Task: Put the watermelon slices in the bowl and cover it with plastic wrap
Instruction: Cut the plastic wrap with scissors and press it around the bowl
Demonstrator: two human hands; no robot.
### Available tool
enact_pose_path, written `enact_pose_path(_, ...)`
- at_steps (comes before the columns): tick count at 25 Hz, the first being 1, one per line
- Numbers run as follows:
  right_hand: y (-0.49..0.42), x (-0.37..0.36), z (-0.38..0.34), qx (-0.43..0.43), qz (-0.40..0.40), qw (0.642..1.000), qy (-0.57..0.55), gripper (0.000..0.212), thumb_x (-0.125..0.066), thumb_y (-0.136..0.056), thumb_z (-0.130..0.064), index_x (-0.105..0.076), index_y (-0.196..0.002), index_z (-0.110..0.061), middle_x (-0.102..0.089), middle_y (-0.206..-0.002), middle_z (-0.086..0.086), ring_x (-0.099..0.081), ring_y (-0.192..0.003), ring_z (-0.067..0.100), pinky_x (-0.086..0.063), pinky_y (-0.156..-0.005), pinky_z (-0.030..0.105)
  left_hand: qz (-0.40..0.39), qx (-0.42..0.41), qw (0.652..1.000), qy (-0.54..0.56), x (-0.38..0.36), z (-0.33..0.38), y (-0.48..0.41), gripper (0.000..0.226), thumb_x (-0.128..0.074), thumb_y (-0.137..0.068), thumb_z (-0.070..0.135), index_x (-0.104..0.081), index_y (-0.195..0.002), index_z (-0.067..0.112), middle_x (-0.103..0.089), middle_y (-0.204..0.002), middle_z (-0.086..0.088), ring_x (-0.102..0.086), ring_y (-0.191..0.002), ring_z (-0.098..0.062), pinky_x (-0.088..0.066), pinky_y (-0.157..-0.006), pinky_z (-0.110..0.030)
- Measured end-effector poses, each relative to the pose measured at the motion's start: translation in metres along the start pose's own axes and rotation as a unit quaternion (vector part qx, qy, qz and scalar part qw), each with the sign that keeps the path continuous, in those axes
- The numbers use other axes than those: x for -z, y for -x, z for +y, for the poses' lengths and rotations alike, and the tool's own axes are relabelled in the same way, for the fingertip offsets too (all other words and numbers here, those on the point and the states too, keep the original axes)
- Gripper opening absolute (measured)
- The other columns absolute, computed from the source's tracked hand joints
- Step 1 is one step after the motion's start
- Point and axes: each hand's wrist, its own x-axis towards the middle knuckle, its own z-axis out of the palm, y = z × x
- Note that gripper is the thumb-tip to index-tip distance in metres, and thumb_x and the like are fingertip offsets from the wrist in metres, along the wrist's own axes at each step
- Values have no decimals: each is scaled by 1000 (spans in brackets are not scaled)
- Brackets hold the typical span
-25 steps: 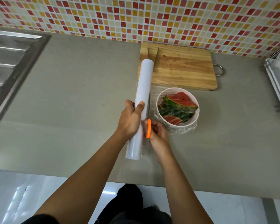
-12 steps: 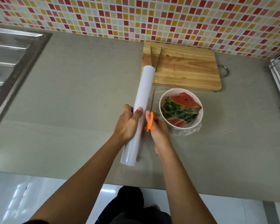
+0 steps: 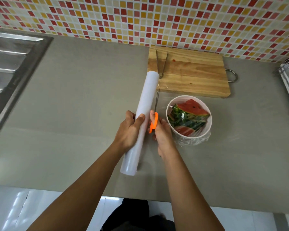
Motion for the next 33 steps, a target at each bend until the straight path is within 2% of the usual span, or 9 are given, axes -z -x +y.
enact_pose_path(3, -4, -8, 4, 14, 8, 999, -27, 29, -62, -85, -39, -53, -73, -14, -51, -62, -1, -47, -44, -1, -36, -45, 9, -8, 1, 1000, -1, 7, -2, -1, 28, -42, -95, 46, -37, -80, 23, -55, -79, 6, -53, -68, -8, -35, -56, -26)
enact_pose_path(9, -12, -24, 3, 23, 27, 999, -38, 34, -62, -84, -42, -50, -65, -17, -47, -57, -1, -42, -47, 2, -34, -45, 10, -26, -2, 1000, 11, 23, -3, -8, 28, -44, -95, 44, -38, -79, 22, -53, -77, 5, -51, -64, -8, -34, -56, -25)
enact_pose_path(12, -9, -27, 5, 18, 48, 997, -63, 29, -65, -83, -38, -54, -74, -13, -51, -62, 2, -46, -46, 3, -37, -46, 10, -35, 3, 999, 16, 28, -3, -12, 28, -44, -95, 44, -38, -78, 23, -53, -76, 5, -50, -64, -7, -34, -56, -25)
enact_pose_path(15, -1, -25, 11, -24, 62, 997, -38, 39, -66, -75, -51, -52, -78, -16, -55, -60, -6, -46, -42, 0, -36, -42, 9, -45, 6, 999, 23, 30, -4, -15, 31, -45, -88, 50, -37, -76, 23, -51, -75, 5, -49, -64, -10, -34, -57, -26)
enact_pose_path(19, -9, -26, 1, -35, 60, 998, 0, 39, -58, -82, -52, -51, -83, -13, -51, -60, -3, -45, -51, 7, -31, -51, 19, -47, 7, 999, 17, 31, -6, -15, 31, -44, -87, 51, -34, -74, 25, -47, -71, 8, -44, -59, -6, -32, -56, -26)
enact_pose_path(24, -29, -32, -13, -22, 70, 997, -6, 46, -54, -84, -53, -52, -90, -8, -51, -67, -3, -45, -60, 8, -30, -52, 19, -60, 12, 998, 28, 37, -5, -17, 33, -43, -80, 55, -32, -72, 25, -43, -71, 8, -41, -61, -9, -32, -59, -28)
enact_pose_path(28, -34, -39, -13, 17, 74, 996, -47, 35, -59, -86, -44, -50, -81, -10, -53, -64, -1, -45, -41, -1, -34, -42, 10, -62, 13, 998, 22, 44, -9, -15, 32, -42, -80, 55, -34, -73, 25, -44, -72, 7, -41, -62, -10, -32, -59, -28)
enact_pose_path(33, -41, -48, -15, -3, 75, 996, -40, 41, -61, -83, -48, -55, -87, -8, -56, -66, -1, -46, -39, -2, -34, -38, 8, -65, 12, 998, -1, 56, -17, -11, 30, -41, -80, 57, -37, -74, 27, -47, -74, 8, -44, -63, -8, -32, -59, -28)
